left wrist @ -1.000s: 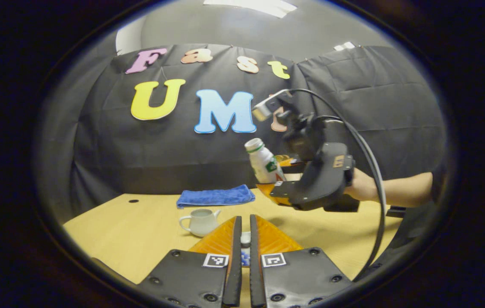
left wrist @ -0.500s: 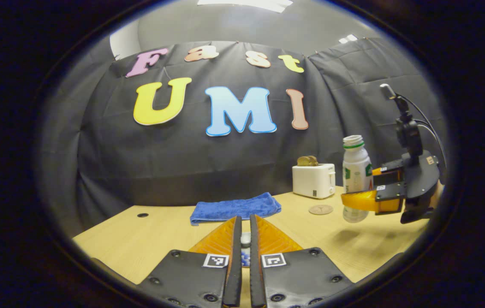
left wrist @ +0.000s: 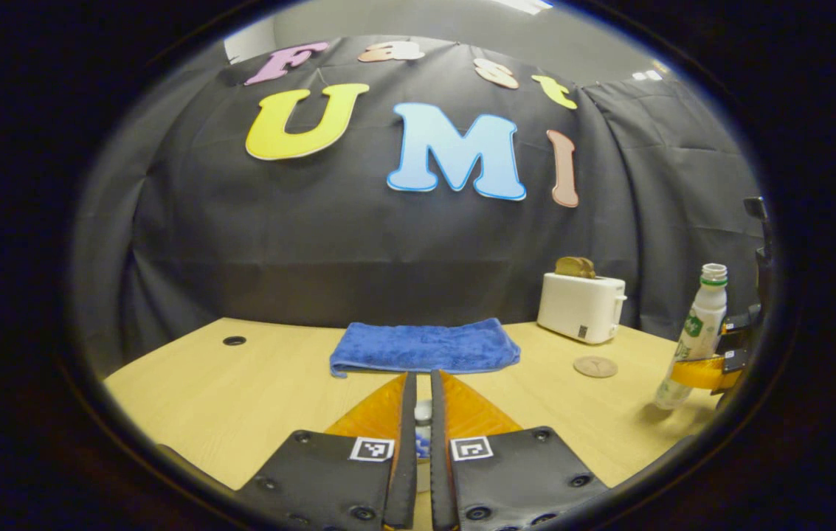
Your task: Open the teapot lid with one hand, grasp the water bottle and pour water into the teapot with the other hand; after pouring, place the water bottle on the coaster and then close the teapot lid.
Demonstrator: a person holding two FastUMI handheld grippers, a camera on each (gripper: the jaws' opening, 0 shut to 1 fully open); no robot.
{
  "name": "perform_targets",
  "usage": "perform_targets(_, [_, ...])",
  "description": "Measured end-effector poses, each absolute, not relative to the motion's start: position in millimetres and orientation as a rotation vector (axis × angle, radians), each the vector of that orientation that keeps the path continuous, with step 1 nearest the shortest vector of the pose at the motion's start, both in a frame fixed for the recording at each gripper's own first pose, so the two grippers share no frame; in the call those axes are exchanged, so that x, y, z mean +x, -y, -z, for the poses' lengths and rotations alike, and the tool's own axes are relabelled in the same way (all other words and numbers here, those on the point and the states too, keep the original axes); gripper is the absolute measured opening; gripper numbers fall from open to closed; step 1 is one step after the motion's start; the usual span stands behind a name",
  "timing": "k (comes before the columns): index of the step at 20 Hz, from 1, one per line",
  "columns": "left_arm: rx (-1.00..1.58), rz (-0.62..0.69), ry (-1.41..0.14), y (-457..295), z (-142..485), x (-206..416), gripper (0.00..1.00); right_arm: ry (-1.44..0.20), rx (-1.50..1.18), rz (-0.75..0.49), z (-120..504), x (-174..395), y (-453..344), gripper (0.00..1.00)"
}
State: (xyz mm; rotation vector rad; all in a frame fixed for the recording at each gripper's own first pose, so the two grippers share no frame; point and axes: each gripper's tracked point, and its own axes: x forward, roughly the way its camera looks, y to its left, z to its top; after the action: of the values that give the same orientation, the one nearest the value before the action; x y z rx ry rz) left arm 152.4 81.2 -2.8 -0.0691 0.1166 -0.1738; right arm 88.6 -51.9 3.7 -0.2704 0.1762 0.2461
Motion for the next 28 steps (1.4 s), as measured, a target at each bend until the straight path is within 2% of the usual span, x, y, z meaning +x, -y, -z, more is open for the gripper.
perform_targets(1, [-0.062, 0.167, -0.132, -82, 10, 155, 0.14, -0.176, -0.273, -0.238, -4, 88, 55, 0.71])
perform_targets(2, [-0.052, 0.155, -0.137, -84, 13, 156, 0.18, -0.178, -0.277, -0.232, -3, 88, 59, 0.70])
perform_targets(5, [-0.047, 0.154, -0.147, -84, 17, 159, 0.18, -0.186, -0.278, -0.232, 0, 85, 60, 0.71])
perform_targets(6, [-0.038, 0.147, -0.146, -84, 18, 156, 0.14, -0.187, -0.278, -0.231, -1, 84, 60, 0.71])
perform_targets(7, [-0.029, 0.144, -0.145, -86, 17, 157, 0.18, -0.188, -0.277, -0.233, 0, 85, 59, 0.70])
perform_targets(8, [-0.023, 0.139, -0.146, -86, 17, 159, 0.14, -0.191, -0.275, -0.235, 0, 85, 58, 0.70])
perform_targets(9, [-0.021, 0.140, -0.151, -86, 18, 159, 0.18, -0.192, -0.274, -0.237, 0, 85, 56, 0.70])
perform_targets(16, [0.021, 0.127, -0.158, -86, 28, 162, 0.18, -0.198, -0.278, -0.258, 2, 83, 49, 0.71])
perform_targets(18, [0.029, 0.126, -0.155, -85, 29, 159, 0.14, -0.206, -0.276, -0.261, 4, 84, 49, 0.71])
perform_targets(19, [0.023, 0.126, -0.161, -85, 31, 159, 0.22, -0.205, -0.270, -0.259, 3, 85, 49, 0.71])
perform_targets(20, [0.017, 0.123, -0.156, -88, 29, 158, 0.22, -0.203, -0.259, -0.259, 1, 87, 49, 0.71])
perform_targets(25, [-0.068, 0.065, -0.068, -109, -2, 140, 0.49, -0.175, -0.221, -0.239, -19, 112, 53, 0.70])
perform_targets(26, [-0.104, 0.060, -0.031, -113, -14, 129, 0.50, -0.170, -0.207, -0.233, -22, 119, 55, 0.71])
perform_targets(27, [-0.137, 0.060, 0.007, -114, -27, 118, 0.65, -0.155, -0.189, -0.213, -28, 127, 60, 0.71])
perform_targets(28, [-0.161, 0.060, 0.047, -117, -41, 107, 0.69, -0.141, -0.175, -0.195, -32, 134, 64, 0.70])
